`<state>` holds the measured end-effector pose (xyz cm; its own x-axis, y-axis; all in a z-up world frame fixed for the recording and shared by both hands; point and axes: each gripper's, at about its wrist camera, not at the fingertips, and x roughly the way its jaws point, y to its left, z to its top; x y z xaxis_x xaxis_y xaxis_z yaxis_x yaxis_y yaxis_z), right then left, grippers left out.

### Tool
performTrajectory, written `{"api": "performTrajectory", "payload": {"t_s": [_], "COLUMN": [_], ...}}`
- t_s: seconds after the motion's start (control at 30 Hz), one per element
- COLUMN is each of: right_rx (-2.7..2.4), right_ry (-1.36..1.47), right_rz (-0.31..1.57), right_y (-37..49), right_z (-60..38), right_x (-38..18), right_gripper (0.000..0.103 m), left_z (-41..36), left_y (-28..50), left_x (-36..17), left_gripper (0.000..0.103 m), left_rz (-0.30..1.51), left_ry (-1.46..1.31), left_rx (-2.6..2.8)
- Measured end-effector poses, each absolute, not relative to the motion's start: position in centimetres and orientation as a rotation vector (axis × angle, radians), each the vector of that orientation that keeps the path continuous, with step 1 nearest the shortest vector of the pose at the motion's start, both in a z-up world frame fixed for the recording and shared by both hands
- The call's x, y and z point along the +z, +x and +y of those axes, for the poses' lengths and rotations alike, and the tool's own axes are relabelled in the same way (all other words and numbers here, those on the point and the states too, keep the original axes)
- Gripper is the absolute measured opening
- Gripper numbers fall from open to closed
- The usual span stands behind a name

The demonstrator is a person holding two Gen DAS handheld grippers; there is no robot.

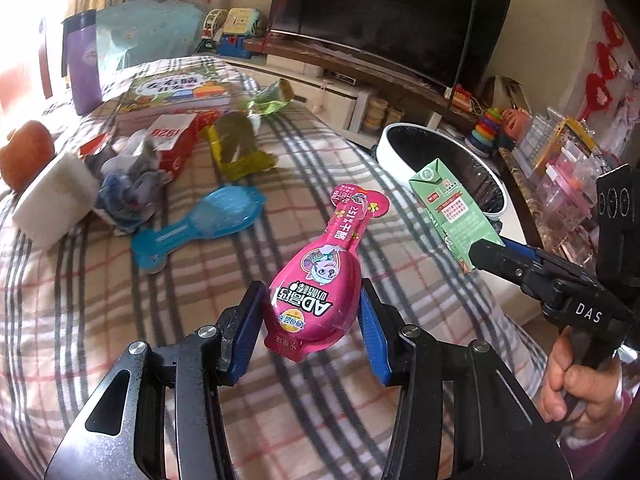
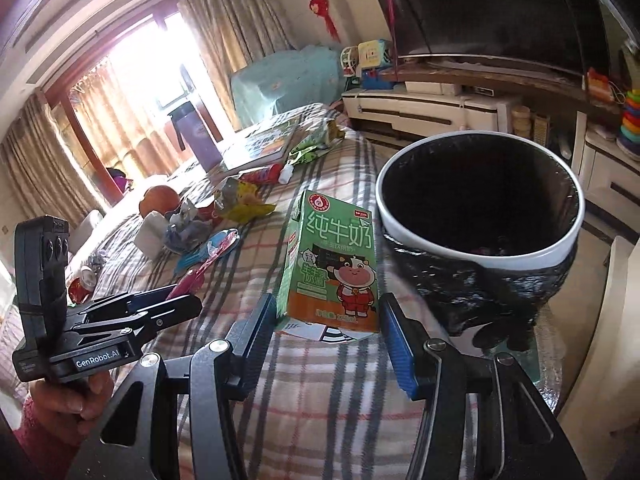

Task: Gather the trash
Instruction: 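Grasp the pink drink pouch with left tool while right tool grasps green milk carton, then carry pouch and carton over the bin and open both tools to drop them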

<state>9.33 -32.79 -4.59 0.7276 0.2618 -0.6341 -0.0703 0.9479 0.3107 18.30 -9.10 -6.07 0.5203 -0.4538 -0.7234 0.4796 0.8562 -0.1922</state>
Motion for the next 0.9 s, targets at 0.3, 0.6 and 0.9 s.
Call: {"api": "performTrajectory", "payload": {"t_s": [0.3, 0.6, 0.9], "right_rx": [0.153, 0.119, 0.098], "right_ry": [0.288, 0.310, 0.327], "right_rz": [0.719, 0.702, 0.684], "right_y": [8.8, 8.4, 8.4], "right_z": [-34.9, -37.0, -38.6], "right_x": [-4.2, -3.9, -3.5], "right_gripper": [0.054, 0.053, 0.053], "left_z": [-11.6, -13.9, -16.0], "left_y": [18.4, 18.5, 18.9], "left_x": [-5.4, -5.1, -4.5], "left_gripper": [0.045, 0.045, 0.045], "left_rz": [0.845, 0.839, 0.834], "left_ry": [0.060, 0.076, 0.093], "left_rx": [-0.591, -0.611, -0.633]}}
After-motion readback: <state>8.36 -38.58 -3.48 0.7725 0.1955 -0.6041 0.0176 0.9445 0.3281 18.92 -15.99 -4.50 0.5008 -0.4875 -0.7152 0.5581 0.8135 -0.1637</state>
